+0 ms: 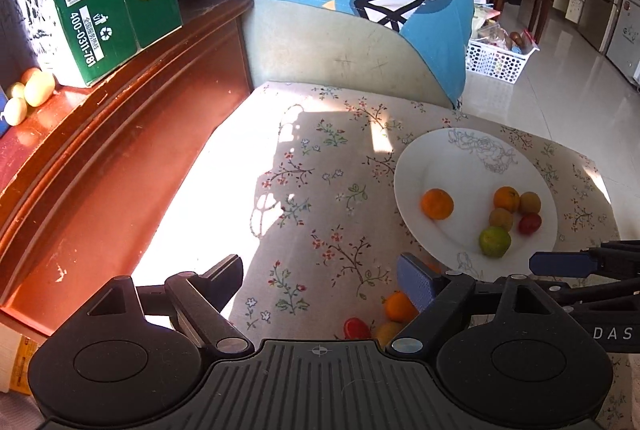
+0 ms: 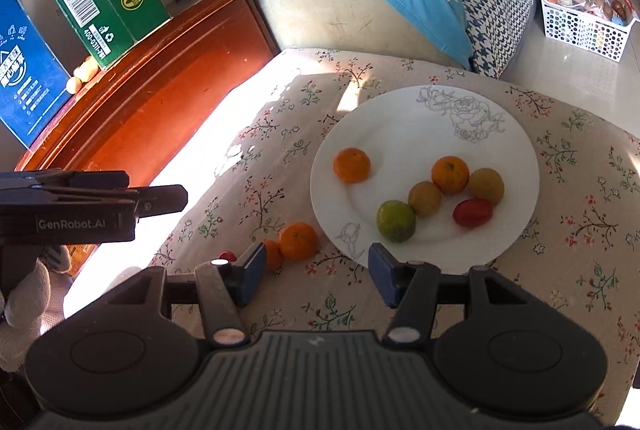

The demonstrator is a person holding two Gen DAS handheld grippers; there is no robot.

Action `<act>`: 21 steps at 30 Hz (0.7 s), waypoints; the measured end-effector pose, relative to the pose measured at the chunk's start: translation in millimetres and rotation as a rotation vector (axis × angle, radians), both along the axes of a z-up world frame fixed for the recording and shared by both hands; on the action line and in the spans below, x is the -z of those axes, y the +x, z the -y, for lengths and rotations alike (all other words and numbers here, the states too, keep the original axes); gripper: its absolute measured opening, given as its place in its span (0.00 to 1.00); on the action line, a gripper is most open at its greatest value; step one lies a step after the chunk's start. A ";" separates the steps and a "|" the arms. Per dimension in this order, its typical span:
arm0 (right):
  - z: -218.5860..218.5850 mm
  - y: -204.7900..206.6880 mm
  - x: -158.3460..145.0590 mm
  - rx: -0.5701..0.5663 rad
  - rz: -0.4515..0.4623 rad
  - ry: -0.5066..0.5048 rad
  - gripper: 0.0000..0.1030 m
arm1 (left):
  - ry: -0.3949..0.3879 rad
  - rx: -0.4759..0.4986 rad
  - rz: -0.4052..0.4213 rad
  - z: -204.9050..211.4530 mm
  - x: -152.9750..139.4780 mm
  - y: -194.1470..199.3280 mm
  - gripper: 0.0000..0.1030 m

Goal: Organize fruits
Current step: 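Grasp a green mango with the left tool while the right tool grasps another orange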

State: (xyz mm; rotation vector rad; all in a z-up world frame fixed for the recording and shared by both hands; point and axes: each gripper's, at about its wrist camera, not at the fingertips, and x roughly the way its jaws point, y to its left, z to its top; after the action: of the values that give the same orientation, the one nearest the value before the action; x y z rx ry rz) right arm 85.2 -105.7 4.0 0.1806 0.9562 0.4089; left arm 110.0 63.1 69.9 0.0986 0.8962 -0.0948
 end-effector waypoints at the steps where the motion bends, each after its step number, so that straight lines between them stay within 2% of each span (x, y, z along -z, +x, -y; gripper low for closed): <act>1: -3.8 -2.8 2.5 -0.017 -0.011 -0.001 0.56 | 0.002 -0.002 -0.009 -0.9 2.2 0.1 0.83; 11: -46.8 -23.4 25.6 -0.176 -0.068 -0.039 0.56 | 0.032 -0.002 -0.063 -6.4 24.4 -5.8 0.83; 21: -74.5 -29.1 36.9 -0.236 -0.032 -0.117 0.55 | 0.047 -0.013 -0.100 -13.6 36.9 -11.0 0.83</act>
State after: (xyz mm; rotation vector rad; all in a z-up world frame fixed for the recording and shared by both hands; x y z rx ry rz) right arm 56.1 -31.2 -32.9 -0.0333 1.0341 0.5665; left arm 99.0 76.6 33.1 0.1329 0.9990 -0.0665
